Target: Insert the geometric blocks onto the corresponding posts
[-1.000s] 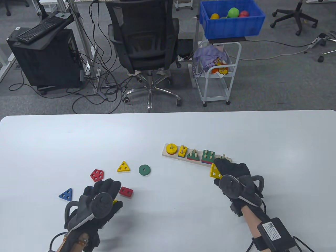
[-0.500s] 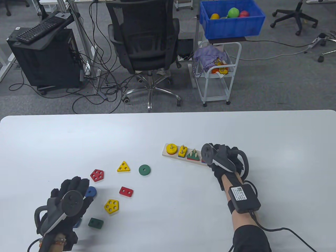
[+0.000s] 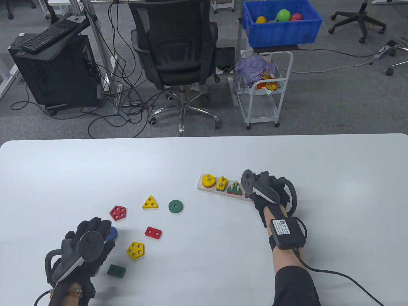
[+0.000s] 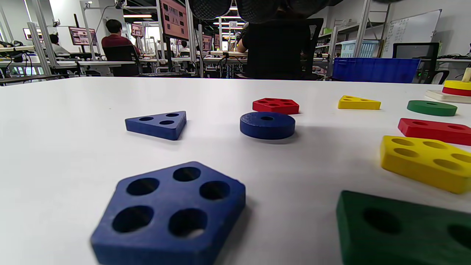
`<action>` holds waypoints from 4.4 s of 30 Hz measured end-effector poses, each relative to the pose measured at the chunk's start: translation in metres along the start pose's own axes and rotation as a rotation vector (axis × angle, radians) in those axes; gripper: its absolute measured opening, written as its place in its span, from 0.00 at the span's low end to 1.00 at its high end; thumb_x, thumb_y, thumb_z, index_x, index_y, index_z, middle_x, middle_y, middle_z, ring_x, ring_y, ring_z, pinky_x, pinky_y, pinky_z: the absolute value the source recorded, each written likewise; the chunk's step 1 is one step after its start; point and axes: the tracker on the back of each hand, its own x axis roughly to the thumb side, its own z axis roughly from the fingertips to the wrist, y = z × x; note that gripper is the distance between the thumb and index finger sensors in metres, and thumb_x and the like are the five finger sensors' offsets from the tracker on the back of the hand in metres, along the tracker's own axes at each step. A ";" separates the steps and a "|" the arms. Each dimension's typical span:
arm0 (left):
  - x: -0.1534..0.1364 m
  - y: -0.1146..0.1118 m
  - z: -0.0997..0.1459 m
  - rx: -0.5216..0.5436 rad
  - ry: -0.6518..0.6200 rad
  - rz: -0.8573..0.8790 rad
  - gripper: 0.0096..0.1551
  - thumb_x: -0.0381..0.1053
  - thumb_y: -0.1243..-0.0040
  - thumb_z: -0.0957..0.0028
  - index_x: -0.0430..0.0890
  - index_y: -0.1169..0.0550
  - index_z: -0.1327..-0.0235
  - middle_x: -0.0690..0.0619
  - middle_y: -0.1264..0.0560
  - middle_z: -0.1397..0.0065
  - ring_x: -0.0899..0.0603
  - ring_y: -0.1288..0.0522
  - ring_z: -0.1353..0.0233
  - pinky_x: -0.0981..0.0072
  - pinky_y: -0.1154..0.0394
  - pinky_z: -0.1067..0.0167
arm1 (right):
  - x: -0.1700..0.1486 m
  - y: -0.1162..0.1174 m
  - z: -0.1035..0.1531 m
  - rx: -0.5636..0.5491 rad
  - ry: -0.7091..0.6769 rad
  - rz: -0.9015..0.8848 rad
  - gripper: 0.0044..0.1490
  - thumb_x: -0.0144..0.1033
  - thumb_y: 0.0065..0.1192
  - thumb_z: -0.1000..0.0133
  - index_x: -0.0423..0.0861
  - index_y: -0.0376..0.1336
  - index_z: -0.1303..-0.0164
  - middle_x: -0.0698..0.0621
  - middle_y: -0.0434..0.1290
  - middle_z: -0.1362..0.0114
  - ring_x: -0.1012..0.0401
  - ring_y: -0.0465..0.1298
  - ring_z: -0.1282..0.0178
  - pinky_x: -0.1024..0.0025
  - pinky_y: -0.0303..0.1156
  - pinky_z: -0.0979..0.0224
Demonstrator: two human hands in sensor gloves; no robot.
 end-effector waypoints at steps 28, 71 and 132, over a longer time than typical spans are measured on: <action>0.069 -0.015 -0.024 -0.190 -0.146 0.043 0.43 0.69 0.49 0.47 0.62 0.45 0.18 0.56 0.47 0.09 0.42 0.45 0.10 0.35 0.47 0.20 | -0.006 0.009 0.157 -0.063 -0.389 -0.204 0.42 0.51 0.64 0.50 0.49 0.56 0.26 0.43 0.66 0.23 0.44 0.72 0.27 0.32 0.64 0.30; 0.260 -0.009 -0.072 -0.552 -0.479 0.869 0.39 0.61 0.37 0.50 0.60 0.35 0.24 0.57 0.32 0.18 0.49 0.28 0.21 0.41 0.40 0.21 | 0.025 -0.010 0.174 -0.412 -0.424 -0.474 0.52 0.51 0.67 0.52 0.43 0.49 0.24 0.39 0.62 0.23 0.45 0.73 0.30 0.34 0.67 0.33; -0.018 -0.007 -0.019 -0.089 0.165 -0.011 0.41 0.70 0.50 0.48 0.62 0.39 0.20 0.54 0.41 0.10 0.40 0.39 0.13 0.34 0.45 0.21 | 0.130 -0.012 -0.042 -0.014 -0.212 -0.104 0.41 0.45 0.68 0.49 0.50 0.58 0.26 0.45 0.66 0.22 0.41 0.67 0.23 0.24 0.53 0.25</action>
